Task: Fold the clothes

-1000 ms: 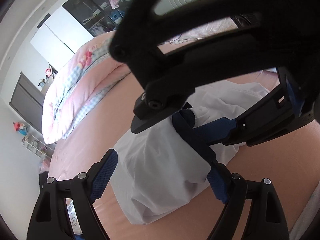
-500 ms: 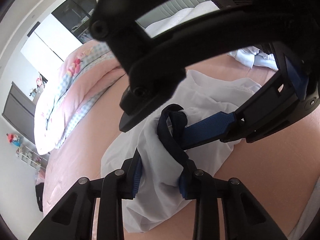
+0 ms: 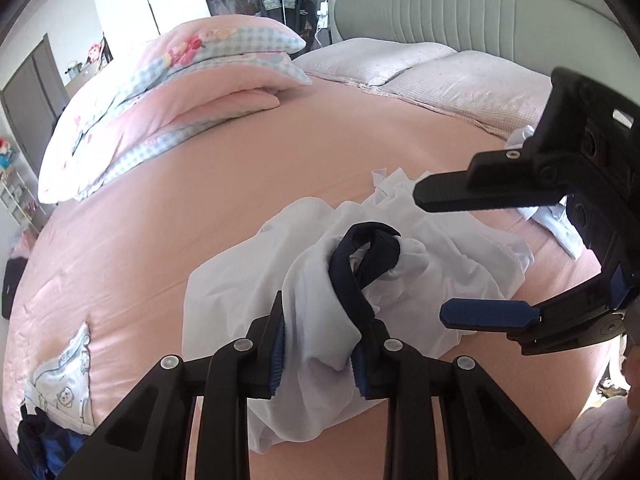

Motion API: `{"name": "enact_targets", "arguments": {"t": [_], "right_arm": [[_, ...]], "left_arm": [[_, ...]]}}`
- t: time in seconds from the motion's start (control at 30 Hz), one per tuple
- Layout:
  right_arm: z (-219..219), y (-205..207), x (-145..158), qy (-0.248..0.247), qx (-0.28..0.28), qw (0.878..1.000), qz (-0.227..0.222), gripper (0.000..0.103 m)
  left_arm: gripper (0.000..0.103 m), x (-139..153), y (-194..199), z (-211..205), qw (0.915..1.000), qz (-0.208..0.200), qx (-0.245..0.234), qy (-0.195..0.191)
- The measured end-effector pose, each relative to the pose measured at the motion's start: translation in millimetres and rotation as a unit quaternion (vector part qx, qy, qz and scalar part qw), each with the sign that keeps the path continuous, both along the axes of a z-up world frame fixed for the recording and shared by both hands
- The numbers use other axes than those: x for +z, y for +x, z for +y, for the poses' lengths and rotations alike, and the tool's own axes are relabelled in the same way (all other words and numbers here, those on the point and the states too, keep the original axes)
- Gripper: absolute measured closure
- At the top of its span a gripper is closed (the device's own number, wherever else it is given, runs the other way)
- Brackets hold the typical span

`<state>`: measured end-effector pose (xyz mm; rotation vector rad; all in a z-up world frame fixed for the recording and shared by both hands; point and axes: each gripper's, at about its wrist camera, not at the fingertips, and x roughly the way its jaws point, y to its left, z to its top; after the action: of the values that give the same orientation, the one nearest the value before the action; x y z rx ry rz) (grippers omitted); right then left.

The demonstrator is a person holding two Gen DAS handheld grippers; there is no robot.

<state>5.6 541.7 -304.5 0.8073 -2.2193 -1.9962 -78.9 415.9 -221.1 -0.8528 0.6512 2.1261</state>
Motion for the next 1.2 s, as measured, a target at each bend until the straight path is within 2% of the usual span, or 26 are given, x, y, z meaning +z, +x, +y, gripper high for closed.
{"name": "enact_targets", "arguments": {"t": [0.17,0.43,0.53,0.63,0.7,0.83,0.87,1.0,1.1,1.2], "right_arm": [[6.8,-8.5,-0.6,0.008,-0.005,1.000,-0.008,0.027],[1.3,-32.0,-8.0,-0.016,-0.002,1.000,-0.021,0.023],[-1.7,-46.4,-11.4,-0.001,0.016,0.998,-0.058,0.022],[-8.1,-61.0,-15.8,0.004,0.043,0.996,-0.073,0.022],[-12.0,-63.1,-15.4,0.017,0.039,0.996,-0.082,0.022],[-15.8,-65.4,-7.9,0.069,0.040,0.992,-0.097,0.023],[-15.8,-66.9,-3.4,0.089,0.040,0.990,-0.100,0.025],[-17.1,-72.2,9.8,0.154,0.043,0.981,-0.108,0.046],[-19.8,-76.2,7.2,0.179,0.052,0.974,-0.130,0.064],[-20.7,-74.0,7.4,0.189,0.048,0.972,-0.129,0.072]], "left_arm": [[0.079,-2.2,16.9,-0.8,0.9998,-0.017,-0.002,0.007],[0.079,-8.2,5.2,-1.7,0.9981,-0.056,0.006,0.027],[0.079,-8.3,2.6,-3.5,0.9964,-0.075,0.011,0.038],[0.079,-9.2,0.1,-5.7,0.9948,-0.090,0.018,0.043],[0.079,-11.2,-1.7,-6.1,0.9940,-0.098,0.020,0.045],[0.079,-13.9,0.5,-6.0,0.9937,-0.102,0.020,0.040],[0.079,-14.2,2.1,-6.8,0.9936,-0.104,0.020,0.039],[0.079,-16.5,3.7,-6.1,0.9928,-0.112,0.023,0.036],[0.079,-18.3,4.4,-5.4,0.9921,-0.119,0.025,0.032],[0.079,-21.0,5.0,-4.6,0.9915,-0.124,0.026,0.030]]}}
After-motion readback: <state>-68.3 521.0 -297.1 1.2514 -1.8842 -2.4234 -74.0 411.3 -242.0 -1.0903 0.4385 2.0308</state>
